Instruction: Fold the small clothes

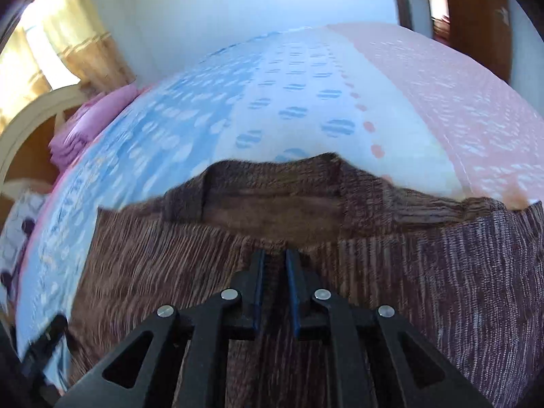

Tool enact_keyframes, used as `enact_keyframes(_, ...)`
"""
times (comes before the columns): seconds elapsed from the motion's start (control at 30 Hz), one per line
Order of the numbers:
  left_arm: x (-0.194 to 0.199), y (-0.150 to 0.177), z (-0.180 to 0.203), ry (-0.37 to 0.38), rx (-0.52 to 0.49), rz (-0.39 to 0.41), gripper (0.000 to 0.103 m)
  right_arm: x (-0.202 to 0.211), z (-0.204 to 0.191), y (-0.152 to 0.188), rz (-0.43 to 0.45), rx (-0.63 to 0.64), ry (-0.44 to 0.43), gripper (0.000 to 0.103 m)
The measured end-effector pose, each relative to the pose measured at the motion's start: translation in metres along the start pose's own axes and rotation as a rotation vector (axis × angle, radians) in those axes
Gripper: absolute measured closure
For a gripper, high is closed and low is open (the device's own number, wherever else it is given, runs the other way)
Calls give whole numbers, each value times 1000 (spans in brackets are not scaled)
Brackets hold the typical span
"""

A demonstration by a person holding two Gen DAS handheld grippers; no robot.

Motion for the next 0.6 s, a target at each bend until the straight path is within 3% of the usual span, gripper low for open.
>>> enact_keyframes(0.1,0,-1,-1,17,11,-1,10,25,4,1,42,-28,31,88)
enact_keyframes(0.2,0,-1,-2,30,22,-3,9,68,-14,14,74,-27,-57,88)
enact_keyframes(0.27,-1,-1,-1,21,14,-8,8,84,-33,31,60,39,-94,88)
enact_keyframes(0.37,-2,1,1,1,-15,-26,8,92,-62,60,54,197,-76,87)
enact_keyframes(0.47,-1,6,4,-57,-137,-81,8,70,-70,92,-55,259,-64,87)
enact_keyframes(0.57,6,13,-6,-184,-293,-101,6,76,-66,102,-45,238,-82,87)
enact_keyframes(0.6,11,14,-11,-171,-301,-106,5,77,-64,104,-65,222,-85,87)
Point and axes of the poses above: each gripper's, at about its wrist camera, not at the fingertips, and x roughly against the way its jaws point, z to its right, y to its underside, the point moved 7 cm from there along -x, roughly the way its jaws point, and after that the axes turned 5 degrees about z, right-handed, at the moved point
